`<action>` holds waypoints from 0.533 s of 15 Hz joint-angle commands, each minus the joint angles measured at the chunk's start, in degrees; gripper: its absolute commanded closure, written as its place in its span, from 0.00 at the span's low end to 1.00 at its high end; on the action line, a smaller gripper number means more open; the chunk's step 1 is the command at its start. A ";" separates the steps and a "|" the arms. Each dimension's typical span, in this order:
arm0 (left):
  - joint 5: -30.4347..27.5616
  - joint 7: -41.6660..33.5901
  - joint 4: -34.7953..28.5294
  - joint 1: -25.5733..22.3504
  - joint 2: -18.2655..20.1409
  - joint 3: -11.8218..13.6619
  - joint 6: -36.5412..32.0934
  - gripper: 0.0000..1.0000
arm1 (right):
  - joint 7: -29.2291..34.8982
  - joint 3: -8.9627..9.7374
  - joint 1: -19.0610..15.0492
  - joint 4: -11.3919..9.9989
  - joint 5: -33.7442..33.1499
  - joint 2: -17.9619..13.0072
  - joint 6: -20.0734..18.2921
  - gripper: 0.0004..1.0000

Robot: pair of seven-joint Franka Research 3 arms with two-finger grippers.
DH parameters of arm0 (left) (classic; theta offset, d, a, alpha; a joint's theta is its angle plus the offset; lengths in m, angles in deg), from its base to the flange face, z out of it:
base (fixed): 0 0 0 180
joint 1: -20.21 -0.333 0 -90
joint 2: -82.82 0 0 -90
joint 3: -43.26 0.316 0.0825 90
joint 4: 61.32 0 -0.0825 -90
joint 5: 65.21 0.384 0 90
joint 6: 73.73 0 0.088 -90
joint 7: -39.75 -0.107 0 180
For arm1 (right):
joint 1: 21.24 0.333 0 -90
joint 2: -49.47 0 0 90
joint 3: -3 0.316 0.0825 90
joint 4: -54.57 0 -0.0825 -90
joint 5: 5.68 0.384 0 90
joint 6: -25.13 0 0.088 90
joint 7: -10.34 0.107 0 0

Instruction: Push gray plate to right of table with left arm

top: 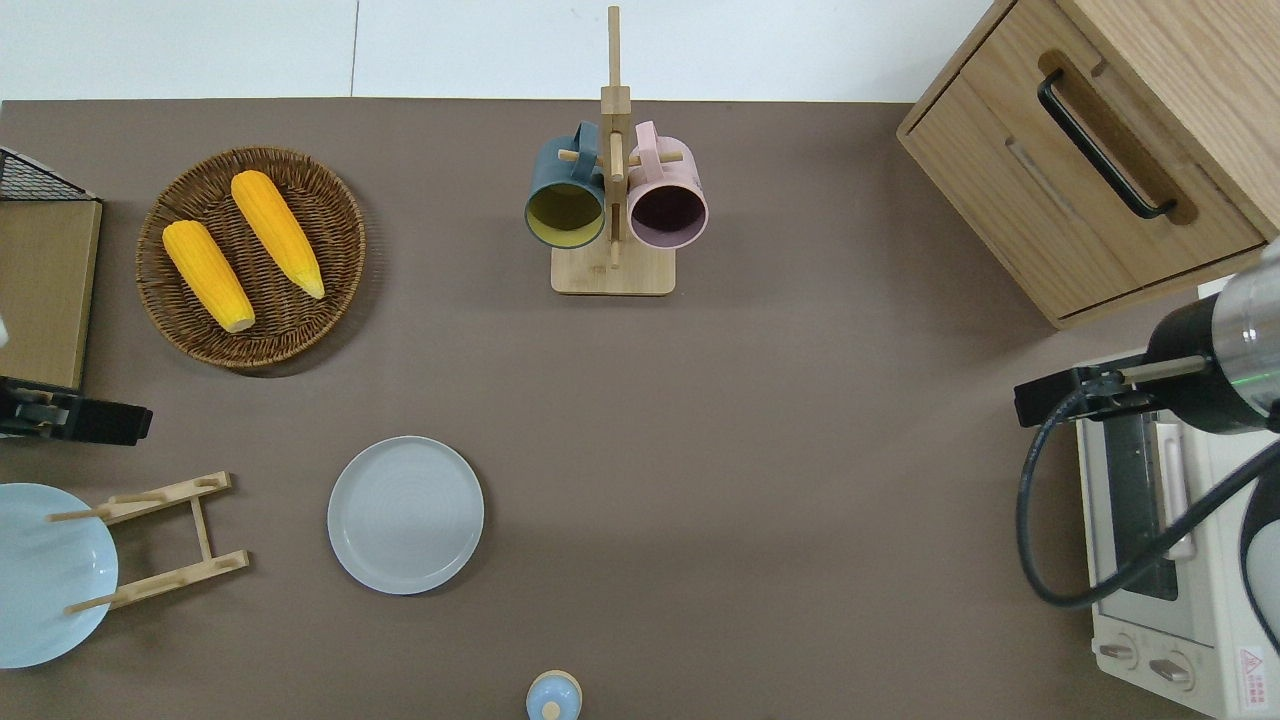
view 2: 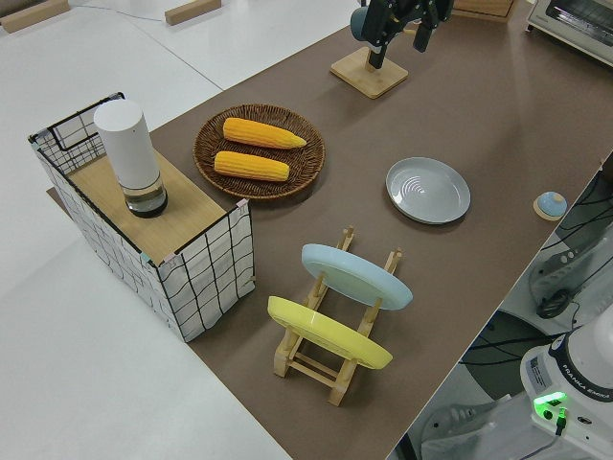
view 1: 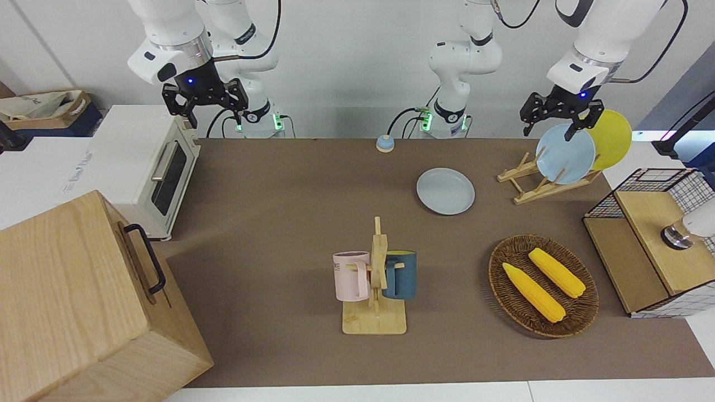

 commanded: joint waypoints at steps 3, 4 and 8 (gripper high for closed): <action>0.73 0.08 -0.75 -0.01 -0.33 0.61 -0.91 0.01 | -0.14 0.32 -0.62 0.06 0.46 -0.43 -0.69 0.02; 0.47 0.09 -1.10 -0.10 -0.24 0.61 -0.83 0.01 | -0.06 0.32 -0.62 -0.03 0.46 -0.43 -0.69 0.02; -2.17 0.17 -3.03 -0.45 0.02 0.96 -0.65 0.01 | -0.15 0.23 -0.62 0.06 0.46 -0.43 -0.69 0.02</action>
